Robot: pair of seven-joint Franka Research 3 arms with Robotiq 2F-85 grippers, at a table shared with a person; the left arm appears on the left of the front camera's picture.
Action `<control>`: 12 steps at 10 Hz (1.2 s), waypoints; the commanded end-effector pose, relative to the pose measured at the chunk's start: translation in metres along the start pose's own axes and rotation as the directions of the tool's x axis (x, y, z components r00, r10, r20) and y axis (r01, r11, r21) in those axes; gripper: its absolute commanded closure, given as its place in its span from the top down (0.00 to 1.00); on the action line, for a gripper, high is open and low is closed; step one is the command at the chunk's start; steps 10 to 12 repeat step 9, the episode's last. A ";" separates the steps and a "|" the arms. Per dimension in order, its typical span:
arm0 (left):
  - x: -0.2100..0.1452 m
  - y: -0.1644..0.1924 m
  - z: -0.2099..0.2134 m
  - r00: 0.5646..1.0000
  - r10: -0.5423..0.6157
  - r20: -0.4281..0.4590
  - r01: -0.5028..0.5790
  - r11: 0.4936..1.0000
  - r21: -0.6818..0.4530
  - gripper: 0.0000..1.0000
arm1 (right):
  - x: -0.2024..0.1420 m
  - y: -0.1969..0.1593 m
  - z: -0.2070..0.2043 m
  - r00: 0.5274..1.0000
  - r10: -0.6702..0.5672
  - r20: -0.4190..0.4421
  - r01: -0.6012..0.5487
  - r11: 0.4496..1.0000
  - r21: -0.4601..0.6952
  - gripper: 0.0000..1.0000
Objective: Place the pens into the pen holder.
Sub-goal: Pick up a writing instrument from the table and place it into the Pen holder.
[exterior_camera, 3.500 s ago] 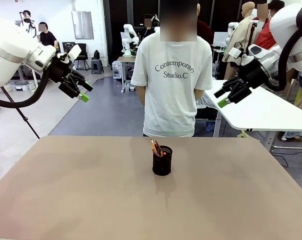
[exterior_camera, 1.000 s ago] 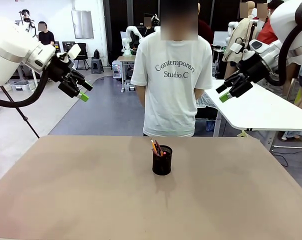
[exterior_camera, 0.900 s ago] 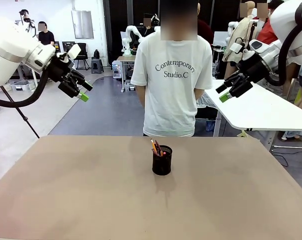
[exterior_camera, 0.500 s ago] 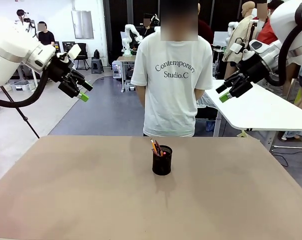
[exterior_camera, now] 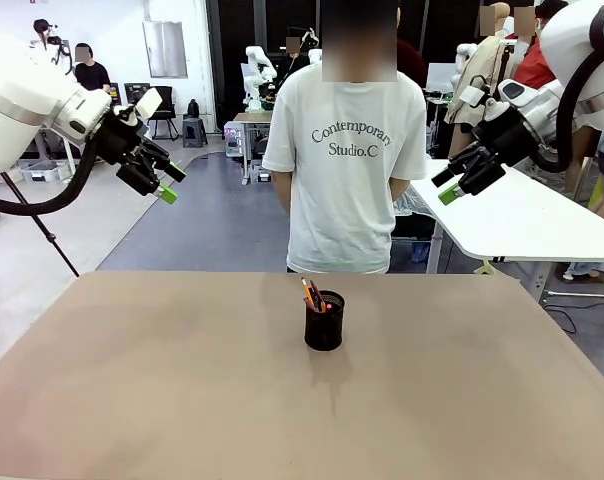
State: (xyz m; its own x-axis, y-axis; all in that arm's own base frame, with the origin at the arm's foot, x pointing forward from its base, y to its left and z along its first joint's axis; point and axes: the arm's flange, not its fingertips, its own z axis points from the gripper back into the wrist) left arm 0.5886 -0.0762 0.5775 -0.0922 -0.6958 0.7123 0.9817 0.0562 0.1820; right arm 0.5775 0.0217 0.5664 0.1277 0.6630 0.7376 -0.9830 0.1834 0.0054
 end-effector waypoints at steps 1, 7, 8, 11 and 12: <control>0.000 -0.001 0.001 1.000 -0.007 -0.001 0.007 1.000 0.005 1.00 | -0.001 0.006 0.000 1.000 0.000 0.001 0.000 1.000 0.003 1.00; 0.000 -0.001 0.001 1.000 -0.007 -0.001 0.007 1.000 0.005 1.00 | -0.001 0.006 0.000 1.000 0.000 0.001 0.000 1.000 0.003 1.00; 0.000 -0.001 0.001 1.000 -0.007 -0.001 0.007 1.000 0.005 1.00 | -0.001 0.006 0.000 1.000 0.000 0.001 0.000 1.000 0.003 1.00; 0.000 -0.001 0.001 1.000 -0.007 -0.001 0.007 1.000 0.005 1.00 | -0.001 0.006 0.000 1.000 0.000 0.001 0.000 1.000 0.003 1.00; 0.000 -0.001 0.001 1.000 -0.007 -0.001 0.007 1.000 0.005 1.00 | -0.001 0.006 0.000 1.000 0.000 0.001 0.000 1.000 0.003 1.00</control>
